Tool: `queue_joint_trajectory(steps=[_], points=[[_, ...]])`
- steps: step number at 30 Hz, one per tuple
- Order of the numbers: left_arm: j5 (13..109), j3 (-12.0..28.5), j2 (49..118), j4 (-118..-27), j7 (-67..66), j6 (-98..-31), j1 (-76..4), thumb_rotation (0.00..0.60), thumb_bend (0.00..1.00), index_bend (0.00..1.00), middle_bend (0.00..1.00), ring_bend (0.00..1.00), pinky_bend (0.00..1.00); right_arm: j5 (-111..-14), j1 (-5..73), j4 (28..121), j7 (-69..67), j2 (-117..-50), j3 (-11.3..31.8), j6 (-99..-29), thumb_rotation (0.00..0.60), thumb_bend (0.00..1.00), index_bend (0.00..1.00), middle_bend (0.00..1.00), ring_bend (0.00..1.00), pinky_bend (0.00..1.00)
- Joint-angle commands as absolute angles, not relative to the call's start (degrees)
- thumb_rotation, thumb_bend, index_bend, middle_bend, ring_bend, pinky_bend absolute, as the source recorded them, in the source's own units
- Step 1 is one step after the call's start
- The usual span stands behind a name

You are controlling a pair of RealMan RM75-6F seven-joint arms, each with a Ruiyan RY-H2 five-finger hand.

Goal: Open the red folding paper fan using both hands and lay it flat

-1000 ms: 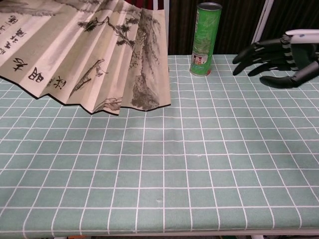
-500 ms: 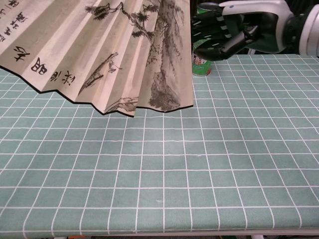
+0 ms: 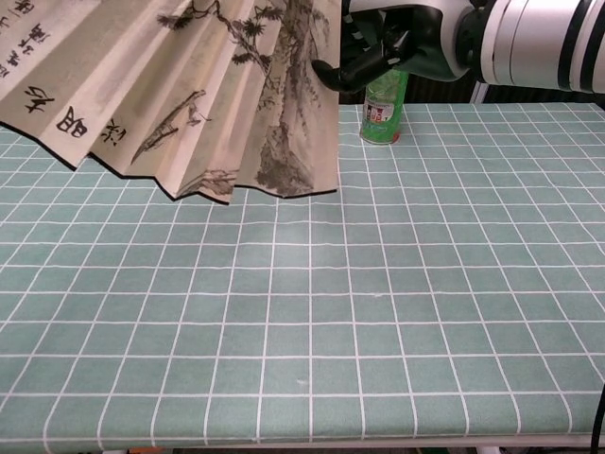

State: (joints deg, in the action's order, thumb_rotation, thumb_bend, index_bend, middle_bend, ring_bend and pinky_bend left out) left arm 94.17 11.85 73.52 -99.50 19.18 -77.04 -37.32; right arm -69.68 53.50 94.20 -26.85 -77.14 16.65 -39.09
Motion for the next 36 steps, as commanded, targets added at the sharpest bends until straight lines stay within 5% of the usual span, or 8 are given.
queue_joint_trajectory(steps=[1, 15, 25, 36], points=[[95.1, 10.9, 74.1, -97.3, 17.4, -77.9, -36.7, 0.6, 0.38, 0.6, 0.72, 0.73, 0.86, -67.9, 53.2, 92.8, -21.3, -78.4, 16.4, -42.6, 0.6, 0.67, 0.61, 0.29, 0.12, 0.12], [103.2, 6.5, 81.5, -79.5, 4.3, -84.3, -34.8, 0.6, 0.38, 0.6, 0.72, 0.72, 0.84, -74.7, 46.4, 88.7, -4.2, -79.0, 12.0, -59.7, 0.6, 0.67, 0.64, 0.3, 0.13, 0.12], [109.2, 4.1, 90.1, -63.9, -8.4, -87.7, -35.1, 0.6, 0.38, 0.6, 0.7, 0.7, 0.82, -84.2, 39.9, 77.2, 4.0, -87.1, 8.7, -76.2, 0.6, 0.65, 0.64, 0.3, 0.12, 0.0], [108.6, 2.1, 91.1, -65.8, -20.7, -81.6, -35.8, 0.6, 0.38, 0.56, 0.64, 0.65, 0.74, -89.5, 35.6, 63.0, 7.8, -95.2, 6.1, -84.6, 0.6, 0.63, 0.59, 0.28, 0.12, 0.0]])
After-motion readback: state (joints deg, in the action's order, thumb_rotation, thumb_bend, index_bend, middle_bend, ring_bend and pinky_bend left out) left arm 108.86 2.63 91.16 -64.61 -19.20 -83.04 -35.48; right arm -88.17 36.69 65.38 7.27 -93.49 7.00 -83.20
